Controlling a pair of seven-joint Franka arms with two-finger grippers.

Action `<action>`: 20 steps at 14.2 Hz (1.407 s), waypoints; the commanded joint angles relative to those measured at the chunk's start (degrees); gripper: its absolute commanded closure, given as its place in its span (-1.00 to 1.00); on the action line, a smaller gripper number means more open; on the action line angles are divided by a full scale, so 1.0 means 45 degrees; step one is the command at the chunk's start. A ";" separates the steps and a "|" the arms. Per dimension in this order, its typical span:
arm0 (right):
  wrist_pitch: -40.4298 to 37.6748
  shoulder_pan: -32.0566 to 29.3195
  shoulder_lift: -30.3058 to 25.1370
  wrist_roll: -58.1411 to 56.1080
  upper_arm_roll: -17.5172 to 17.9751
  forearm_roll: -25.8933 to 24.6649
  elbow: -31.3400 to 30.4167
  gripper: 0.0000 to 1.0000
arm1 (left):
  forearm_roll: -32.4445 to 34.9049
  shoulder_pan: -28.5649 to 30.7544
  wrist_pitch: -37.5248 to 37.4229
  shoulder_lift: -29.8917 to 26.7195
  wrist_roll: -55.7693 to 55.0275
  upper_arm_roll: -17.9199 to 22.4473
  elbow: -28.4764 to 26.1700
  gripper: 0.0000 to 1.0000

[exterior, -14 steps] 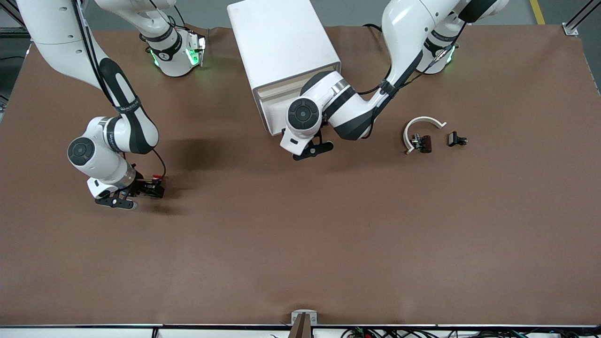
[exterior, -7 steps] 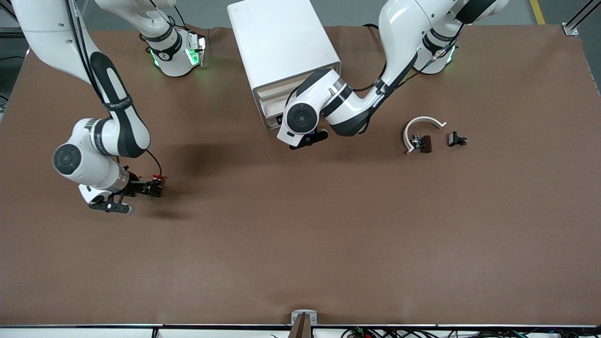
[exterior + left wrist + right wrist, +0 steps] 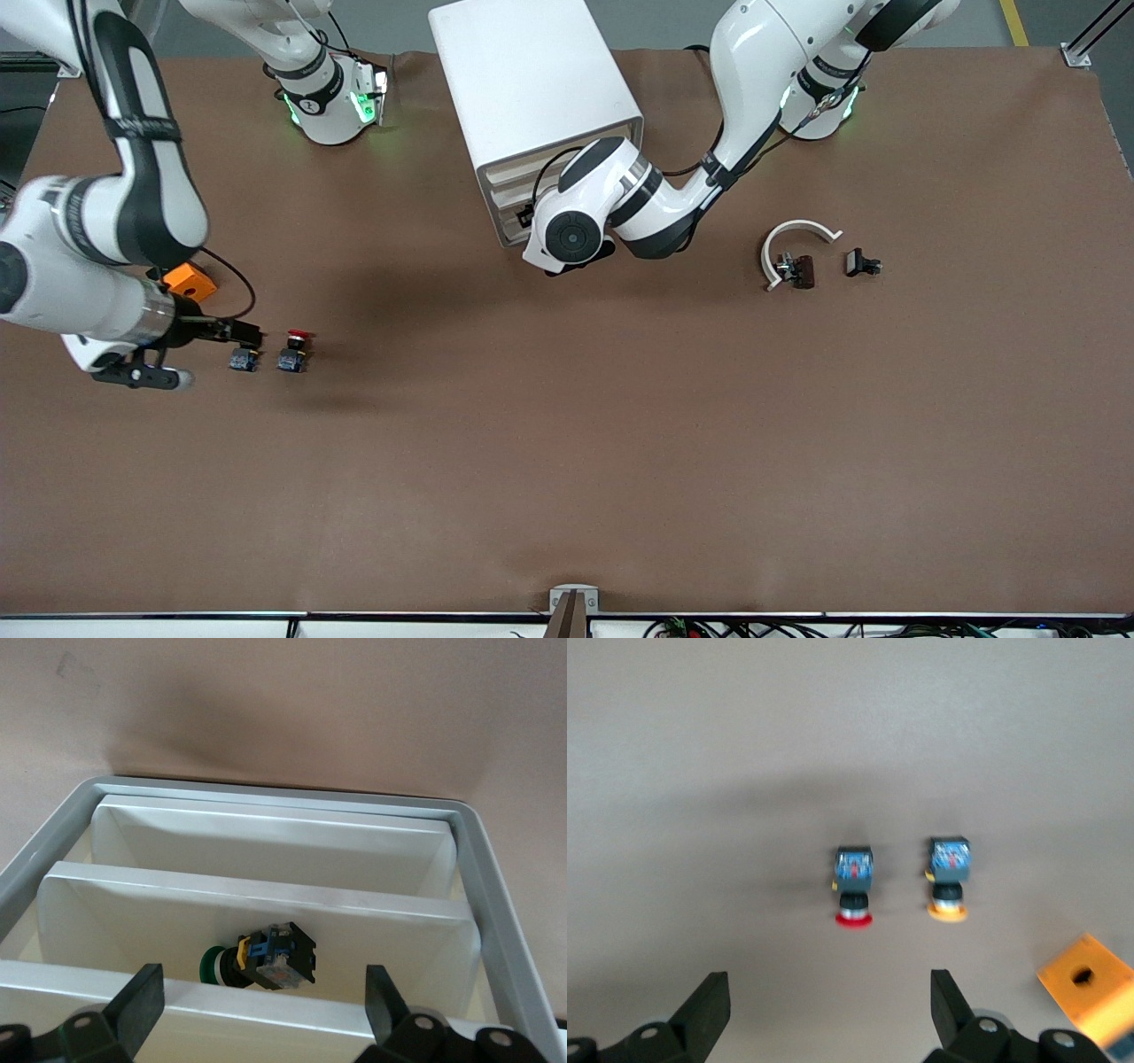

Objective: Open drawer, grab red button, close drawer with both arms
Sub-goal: 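Release the red button with the right gripper while the left gripper closes the drawer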

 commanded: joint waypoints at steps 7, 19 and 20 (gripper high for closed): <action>-0.4723 -0.0525 -0.0176 -0.0133 -0.0057 -0.0110 0.3654 -1.00 | -0.0328 0.0613 -0.0396 0.0024 -0.0133 -0.0212 0.0276 -1.00; -0.6367 -0.0564 -0.0157 0.0004 -0.0057 -0.0482 0.6369 -1.00 | 0.2070 0.5262 -0.3107 -0.2434 0.2790 -0.0075 0.1430 -1.00; -0.6386 -0.0564 -0.0176 -0.0131 -0.0077 -0.0501 0.6506 -1.00 | 0.2172 0.5651 -0.3421 -0.2650 0.3377 -0.0075 0.1410 -1.00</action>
